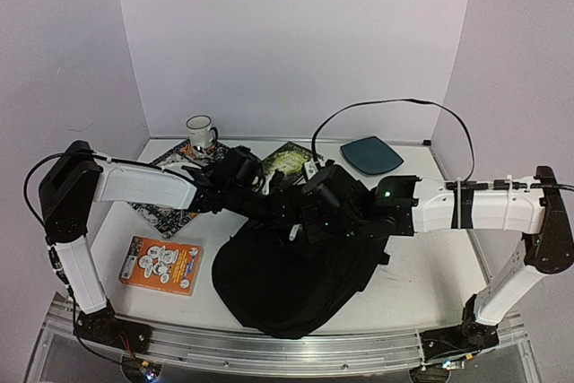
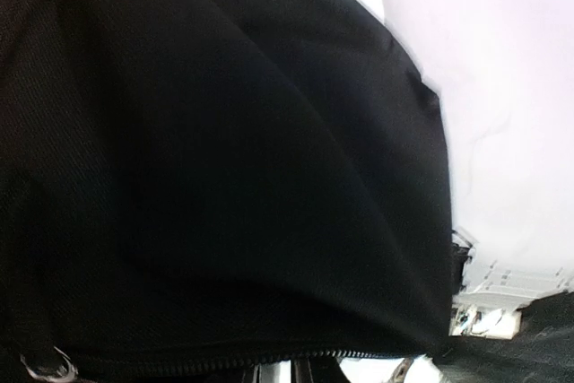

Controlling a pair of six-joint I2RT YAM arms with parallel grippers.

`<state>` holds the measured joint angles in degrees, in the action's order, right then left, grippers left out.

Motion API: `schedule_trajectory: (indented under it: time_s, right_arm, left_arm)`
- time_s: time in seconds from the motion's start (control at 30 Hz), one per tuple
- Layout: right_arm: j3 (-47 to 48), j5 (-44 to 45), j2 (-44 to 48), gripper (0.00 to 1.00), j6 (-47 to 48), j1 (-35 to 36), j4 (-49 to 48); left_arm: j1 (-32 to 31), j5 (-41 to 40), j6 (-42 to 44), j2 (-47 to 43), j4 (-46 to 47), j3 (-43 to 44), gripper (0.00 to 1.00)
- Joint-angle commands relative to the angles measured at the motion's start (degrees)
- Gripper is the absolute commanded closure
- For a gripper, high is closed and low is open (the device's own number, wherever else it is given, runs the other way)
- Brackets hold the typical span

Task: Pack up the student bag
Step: Place the pen in the lower front pocket of the bag, then pick up the pen at the center of the board.

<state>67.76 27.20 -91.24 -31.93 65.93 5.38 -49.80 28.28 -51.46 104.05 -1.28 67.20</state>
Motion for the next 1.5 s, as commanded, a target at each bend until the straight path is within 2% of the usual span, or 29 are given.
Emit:
schedule_trajectory:
  time_s: [0.0,0.23,0.57,0.7,0.93,1.17,1.23,1.37,1.47]
  right_arm:
    - [-0.7,-2.0,3.3,1.00,-1.6,1.1,-2.2]
    - [-0.8,-2.9,3.3,1.00,-1.9,1.7,-3.1]
    - [0.0,-2.6,2.8,1.00,-1.3,1.8,-3.9]
    - [-0.5,-1.3,3.3,1.00,-1.2,1.8,-3.8]
    - [-1.4,2.0,4.3,1.00,-1.3,1.7,-2.1]
    - [-4.1,3.6,6.9,1.00,-2.7,1.7,2.5]
    - [-5.2,4.2,8.2,1.00,-3.6,1.7,4.2]
    - [-6.9,5.5,10.6,1.00,-5.1,1.7,7.4]
    - [-7.4,6.6,12.3,1.00,-5.9,1.7,9.9]
  left_arm:
    - [0.3,-4.9,-8.8,0.6,10.3,1.1,1.00]
    - [-0.2,-8.0,-14.1,2.8,11.6,2.6,0.97]
    - [-2.9,-9.9,-18.6,3.9,17.4,2.3,0.71]
    - [-3.1,-9.3,-18.1,3.4,17.6,1.6,0.65]
    - [-3.0,-10.1,-13.5,-1.4,17.5,-2.7,0.60]
    - [-2.9,-13.0,-5.7,-10.2,16.5,-10.1,0.51]
    - [-2.8,-15.8,-2.6,-13.1,13.0,-10.9,0.48]
    - [-2.7,-24.2,5.2,-15.3,-0.7,-6.5,0.45]
    - [-1.8,-27.6,9.3,-15.8,-6.1,-4.7,0.44]
